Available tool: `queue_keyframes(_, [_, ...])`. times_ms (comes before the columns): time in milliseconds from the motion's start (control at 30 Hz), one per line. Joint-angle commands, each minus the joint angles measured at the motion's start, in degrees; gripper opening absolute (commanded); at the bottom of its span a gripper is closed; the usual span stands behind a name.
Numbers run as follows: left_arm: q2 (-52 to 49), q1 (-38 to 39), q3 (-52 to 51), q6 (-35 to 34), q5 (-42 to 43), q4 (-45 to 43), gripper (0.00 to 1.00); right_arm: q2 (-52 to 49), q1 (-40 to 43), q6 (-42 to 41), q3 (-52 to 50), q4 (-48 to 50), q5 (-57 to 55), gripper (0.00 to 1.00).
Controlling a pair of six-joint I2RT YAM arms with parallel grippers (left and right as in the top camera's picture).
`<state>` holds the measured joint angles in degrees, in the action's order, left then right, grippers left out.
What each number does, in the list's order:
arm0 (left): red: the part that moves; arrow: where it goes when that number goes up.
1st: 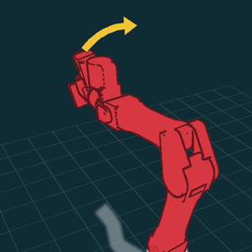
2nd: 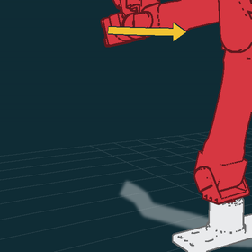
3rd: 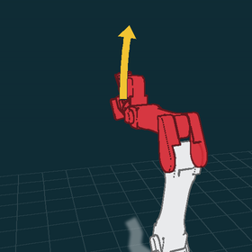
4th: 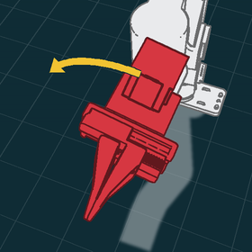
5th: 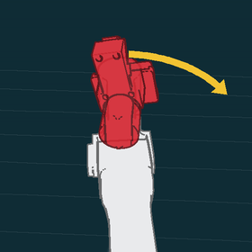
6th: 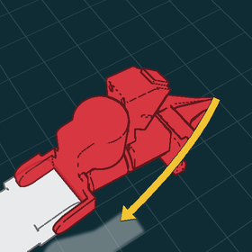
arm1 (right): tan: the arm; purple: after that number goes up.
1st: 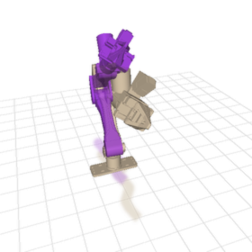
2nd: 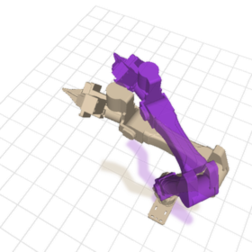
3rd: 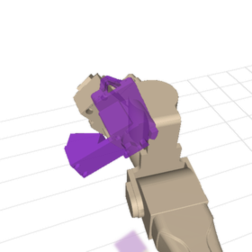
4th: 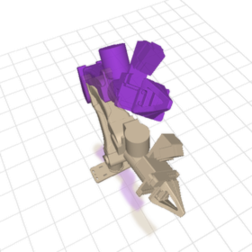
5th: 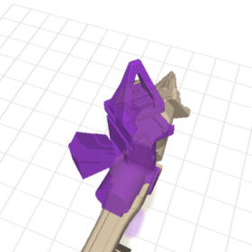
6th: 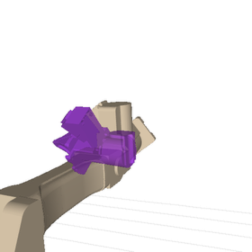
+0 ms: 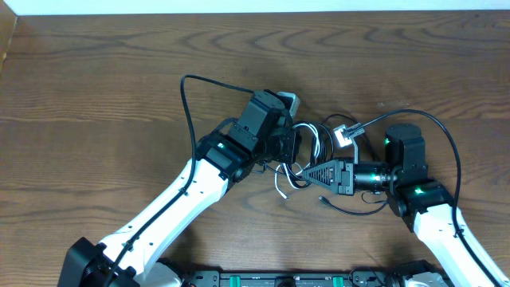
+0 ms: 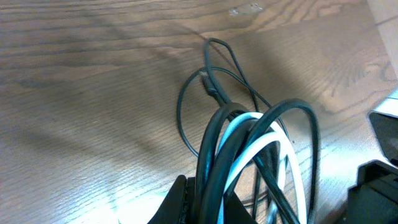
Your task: Untangle cables
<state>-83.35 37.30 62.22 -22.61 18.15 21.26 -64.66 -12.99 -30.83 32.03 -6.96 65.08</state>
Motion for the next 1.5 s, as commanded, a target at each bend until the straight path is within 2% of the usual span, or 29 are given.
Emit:
queue_keyframes(0, [1.0,0.0,0.2,-1.7,-2.2,0.2,0.08,0.3,-0.6,1.1,0.0,1.2,4.3,0.14])
queue_keyframes(200, [1.0,0.0,0.2,-1.7,-2.2,4.0,0.08,0.3,-0.6,2.2,0.0,10.0,8.3,0.12])
queue_keyframes(500, [1.0,0.0,0.1,-1.7,-2.2,5.5,0.08,0.3,-0.5,1.1,0.0,17.2,9.0,0.2])
queue_keyframes(667, [0.7,0.0,-0.7,-1.7,-2.3,6.2,0.08,0.3,-0.5,-0.1,0.1,28.0,9.1,0.28])
queue_keyframes(767, [0.0,0.0,-1.9,-2.0,-2.6,6.8,0.08,0.3,-0.5,-2.1,0.1,35.9,9.1,0.3])
queue_keyframes(933, [-2.3,0.0,-2.9,-11.1,-11.4,10.3,0.08,0.3,0.2,-3.0,0.1,43.9,8.9,0.32])
queue_keyframes(1033, [-3.5,0.0,-2.9,-15.3,-15.1,11.9,0.08,0.3,1.4,-3.0,0.1,44.0,8.8,0.33])
queue_keyframes(1200, [-4.1,0.0,-2.9,-16.7,-15.4,11.2,0.08,0.3,3.0,-2.9,0.0,41.2,7.6,0.38])
queue_keyframes(1333, [-4.1,0.0,-2.9,-16.7,-14.5,9.9,0.08,0.3,3.0,0.9,0.0,28.0,-1.3,0.44])
queue_keyframes(1467, [-4.1,0.0,-2.9,-16.5,-14.5,9.5,0.08,0.3,2.4,4.9,0.0,10.9,-18.3,0.45])
